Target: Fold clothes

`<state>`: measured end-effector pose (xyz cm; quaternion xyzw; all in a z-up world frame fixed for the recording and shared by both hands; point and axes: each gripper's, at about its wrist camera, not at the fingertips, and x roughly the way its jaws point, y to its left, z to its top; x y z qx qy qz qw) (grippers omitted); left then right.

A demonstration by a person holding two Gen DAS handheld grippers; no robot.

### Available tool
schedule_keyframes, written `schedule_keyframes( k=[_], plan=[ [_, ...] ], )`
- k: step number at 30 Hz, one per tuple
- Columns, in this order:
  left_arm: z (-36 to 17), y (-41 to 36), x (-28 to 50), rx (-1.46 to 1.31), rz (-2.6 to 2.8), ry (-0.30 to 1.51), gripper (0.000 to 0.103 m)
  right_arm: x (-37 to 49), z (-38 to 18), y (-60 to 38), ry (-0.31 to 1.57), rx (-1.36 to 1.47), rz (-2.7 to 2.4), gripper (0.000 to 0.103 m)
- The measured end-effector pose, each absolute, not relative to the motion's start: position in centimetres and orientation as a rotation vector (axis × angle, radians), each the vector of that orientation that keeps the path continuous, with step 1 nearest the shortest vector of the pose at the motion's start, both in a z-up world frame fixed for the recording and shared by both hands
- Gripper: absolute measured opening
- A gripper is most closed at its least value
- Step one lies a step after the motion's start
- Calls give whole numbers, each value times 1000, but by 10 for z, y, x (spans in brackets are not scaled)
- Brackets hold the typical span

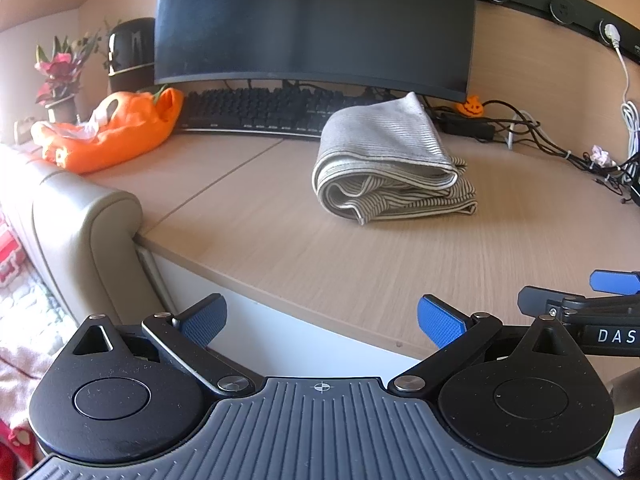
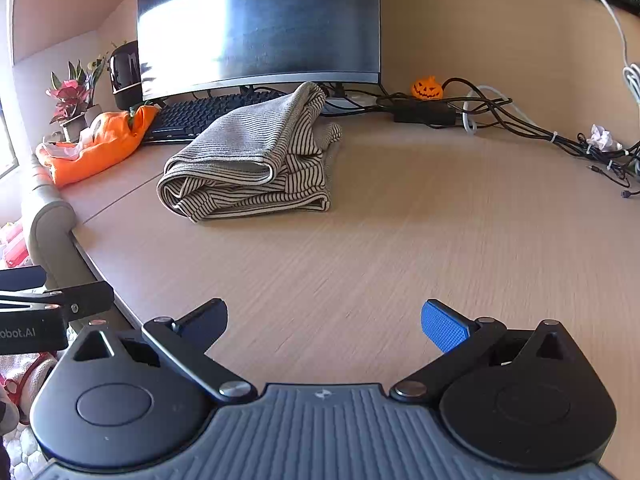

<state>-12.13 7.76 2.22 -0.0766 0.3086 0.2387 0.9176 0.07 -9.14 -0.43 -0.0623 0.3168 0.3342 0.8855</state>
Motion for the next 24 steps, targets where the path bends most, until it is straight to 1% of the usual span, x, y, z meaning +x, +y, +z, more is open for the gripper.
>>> schedule_keyframes(
  k=[13, 24],
  plan=[
    [22, 79, -123, -173, 460, 628, 103, -1, -5, -93, 661, -137, 687, 103],
    [18, 80, -117, -164, 471, 678, 103, 2, -1, -97, 648, -156, 658, 103]
  ],
)
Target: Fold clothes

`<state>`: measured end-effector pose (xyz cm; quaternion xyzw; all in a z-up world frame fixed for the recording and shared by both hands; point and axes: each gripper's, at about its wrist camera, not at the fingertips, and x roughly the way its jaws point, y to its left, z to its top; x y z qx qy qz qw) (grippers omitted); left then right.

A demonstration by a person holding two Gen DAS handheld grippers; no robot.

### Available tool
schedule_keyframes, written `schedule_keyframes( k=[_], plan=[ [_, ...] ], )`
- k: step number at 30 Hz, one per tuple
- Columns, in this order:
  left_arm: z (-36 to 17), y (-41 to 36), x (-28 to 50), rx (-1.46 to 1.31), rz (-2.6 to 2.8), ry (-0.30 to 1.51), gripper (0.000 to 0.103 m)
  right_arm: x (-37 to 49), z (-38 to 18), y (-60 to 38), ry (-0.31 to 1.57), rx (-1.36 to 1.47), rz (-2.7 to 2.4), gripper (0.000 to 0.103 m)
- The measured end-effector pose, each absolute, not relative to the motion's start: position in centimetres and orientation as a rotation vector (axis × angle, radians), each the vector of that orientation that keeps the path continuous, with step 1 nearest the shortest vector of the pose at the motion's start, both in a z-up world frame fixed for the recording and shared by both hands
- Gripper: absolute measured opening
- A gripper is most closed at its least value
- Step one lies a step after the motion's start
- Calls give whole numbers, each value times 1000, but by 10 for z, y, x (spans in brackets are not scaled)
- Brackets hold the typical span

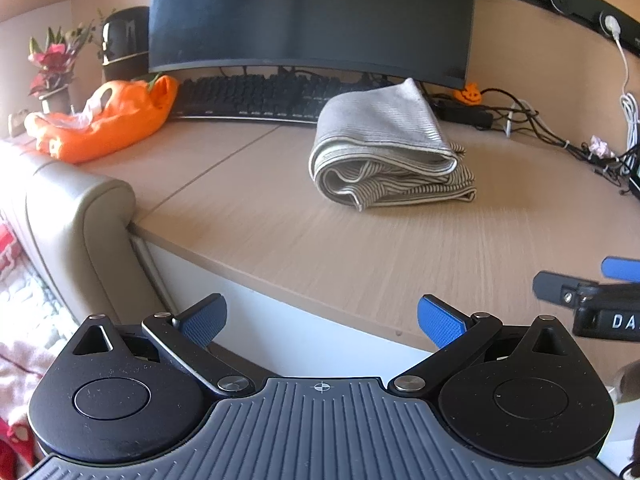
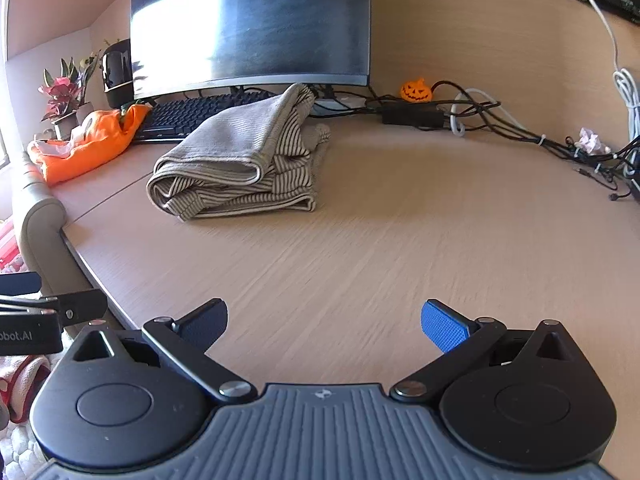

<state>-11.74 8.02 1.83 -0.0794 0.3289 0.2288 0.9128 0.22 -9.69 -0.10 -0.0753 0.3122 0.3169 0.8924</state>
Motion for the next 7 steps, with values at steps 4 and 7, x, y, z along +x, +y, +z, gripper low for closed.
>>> schedule_keyframes(
  k=[4, 7],
  plan=[
    [21, 78, -116, -129, 474, 659, 103, 5, 2, -99, 638, -167, 641, 103],
    [23, 79, -111, -113, 461, 649, 103, 9, 3, -99, 642, -174, 628, 103]
  ],
)
